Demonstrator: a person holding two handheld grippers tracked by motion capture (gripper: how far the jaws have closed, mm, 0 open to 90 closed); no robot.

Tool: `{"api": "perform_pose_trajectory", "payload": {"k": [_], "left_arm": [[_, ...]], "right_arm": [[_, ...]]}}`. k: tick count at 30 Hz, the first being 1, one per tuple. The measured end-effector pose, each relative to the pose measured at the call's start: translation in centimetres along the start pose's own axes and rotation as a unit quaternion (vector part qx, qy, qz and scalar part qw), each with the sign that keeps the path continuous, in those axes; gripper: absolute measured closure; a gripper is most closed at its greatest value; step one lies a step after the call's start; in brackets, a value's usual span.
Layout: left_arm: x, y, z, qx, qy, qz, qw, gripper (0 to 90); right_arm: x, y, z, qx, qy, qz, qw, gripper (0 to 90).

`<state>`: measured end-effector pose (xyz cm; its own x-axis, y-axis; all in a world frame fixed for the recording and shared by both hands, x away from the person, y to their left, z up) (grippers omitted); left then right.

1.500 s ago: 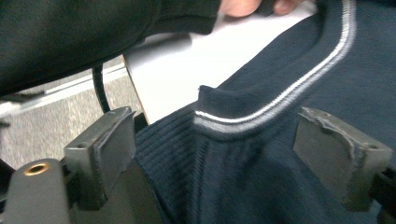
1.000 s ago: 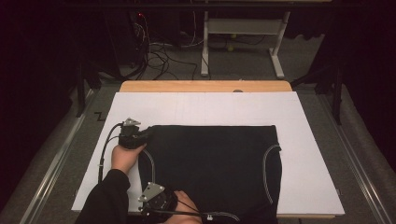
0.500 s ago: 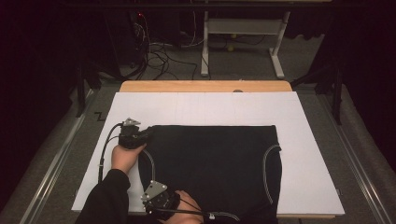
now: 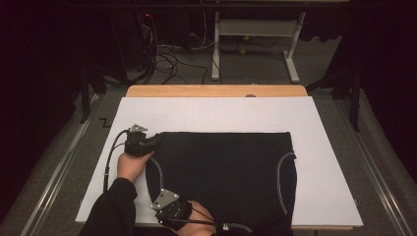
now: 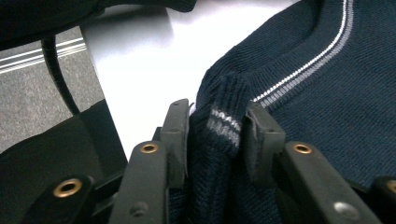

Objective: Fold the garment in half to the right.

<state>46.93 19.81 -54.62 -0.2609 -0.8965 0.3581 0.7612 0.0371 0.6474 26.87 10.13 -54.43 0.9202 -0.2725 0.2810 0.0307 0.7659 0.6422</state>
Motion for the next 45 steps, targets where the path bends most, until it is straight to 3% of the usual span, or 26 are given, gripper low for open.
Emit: {"api": "perform_pose_trajectory", "payload": {"k": [19, 25, 28, 33, 37, 41, 45], "left_arm": [[-0.2, 0.1, 0.0, -0.002, -0.006, 0.014, 0.9999, 72.5], [-0.5, 0.2, 0.0, -0.003, -0.012, 0.034, 0.9993, 72.3], [-0.3, 0.2, 0.2, 0.005, -0.008, 0.035, 0.9993, 73.1], [-0.1, 0.3, 0.6, 0.014, -0.028, 0.068, 0.9972, 73.8], [0.3, 0.7, 0.7, 0.024, -0.028, 0.084, 0.9958, 74.0], [1.1, 1.6, 1.1, 0.047, -0.033, 0.092, 0.9941, 74.0], [2.1, 2.5, 1.7, 0.051, -0.032, 0.079, 0.9951, 73.9]], "right_arm": [[0.4, 0.0, 0.4, 0.013, -0.001, -0.011, 0.9999, 73.7], [0.6, 0.3, 1.2, 0.033, -0.007, -0.015, 0.9993, 74.0], [0.7, 0.6, 1.6, 0.044, -0.013, -0.012, 0.9989, 74.3], [1.1, 1.0, 2.3, 0.062, -0.019, -0.013, 0.9978, 74.3], [1.4, 1.3, 2.8, 0.073, -0.022, -0.014, 0.9970, 74.3], [1.7, 1.4, 3.4, 0.082, -0.026, -0.014, 0.9962, 74.4], [2.2, 1.6, 4.2, 0.093, -0.032, -0.016, 0.9950, 74.4]]}}
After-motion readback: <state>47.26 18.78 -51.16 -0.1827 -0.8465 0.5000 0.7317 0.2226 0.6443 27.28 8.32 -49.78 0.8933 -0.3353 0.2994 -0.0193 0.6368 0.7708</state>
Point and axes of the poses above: each handheld gripper's, and its own axes: z roughly backward along the jaws, y roughly out of its top, x roughly to its right, the point moved 9 cm from there along -z, roughly forward along the jaws, and after that the axes turned 15 degrees about z, right-handed, at the moved point
